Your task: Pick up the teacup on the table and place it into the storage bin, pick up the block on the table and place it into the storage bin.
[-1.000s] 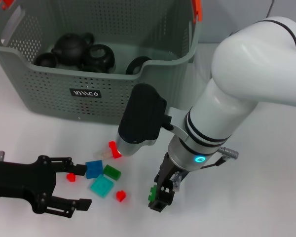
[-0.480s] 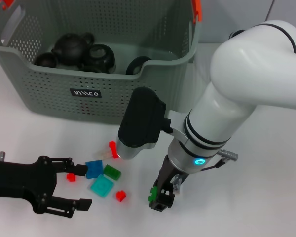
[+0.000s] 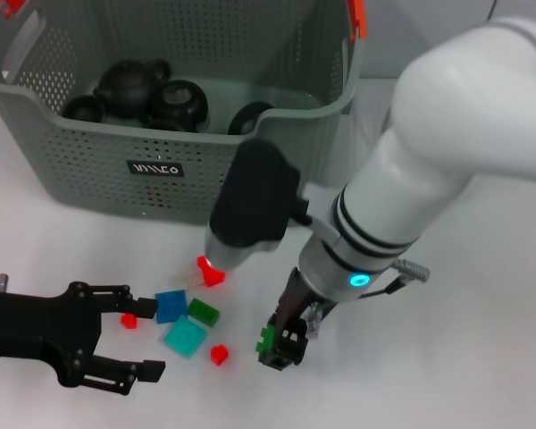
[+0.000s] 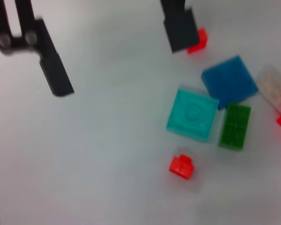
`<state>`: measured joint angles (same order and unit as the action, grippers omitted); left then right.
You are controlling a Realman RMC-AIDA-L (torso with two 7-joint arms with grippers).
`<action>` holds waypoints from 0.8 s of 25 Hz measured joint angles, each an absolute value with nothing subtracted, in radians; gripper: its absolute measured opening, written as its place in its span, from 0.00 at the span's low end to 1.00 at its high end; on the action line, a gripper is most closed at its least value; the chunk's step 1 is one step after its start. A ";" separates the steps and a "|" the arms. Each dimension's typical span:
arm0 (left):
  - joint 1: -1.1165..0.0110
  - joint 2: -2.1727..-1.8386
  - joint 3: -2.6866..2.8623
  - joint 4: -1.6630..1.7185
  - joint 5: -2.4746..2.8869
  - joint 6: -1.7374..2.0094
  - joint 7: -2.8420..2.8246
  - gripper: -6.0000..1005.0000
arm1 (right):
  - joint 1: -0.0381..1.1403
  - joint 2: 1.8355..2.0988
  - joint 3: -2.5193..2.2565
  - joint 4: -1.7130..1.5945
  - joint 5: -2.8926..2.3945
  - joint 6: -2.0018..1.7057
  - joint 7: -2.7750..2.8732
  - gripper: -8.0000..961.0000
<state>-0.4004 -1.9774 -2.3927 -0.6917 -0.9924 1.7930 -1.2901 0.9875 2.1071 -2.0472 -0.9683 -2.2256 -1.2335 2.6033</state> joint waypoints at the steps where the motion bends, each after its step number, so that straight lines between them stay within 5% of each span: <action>1: -0.401 -1.976 -2.394 -0.692 -0.993 1.796 -1.290 0.86 | 0.981 2.105 -2.025 -0.990 -2.227 -1.251 2.603 0.45; 10: -0.398 -1.970 -2.400 -0.692 -0.993 1.798 -1.292 0.86 | 0.985 2.097 -1.460 -1.261 -2.224 -1.474 2.464 0.45; 20: -0.403 -1.970 -2.399 -0.692 -0.992 1.798 -1.296 0.86 | 1.085 2.095 -1.299 -1.066 -2.343 -1.130 2.365 0.46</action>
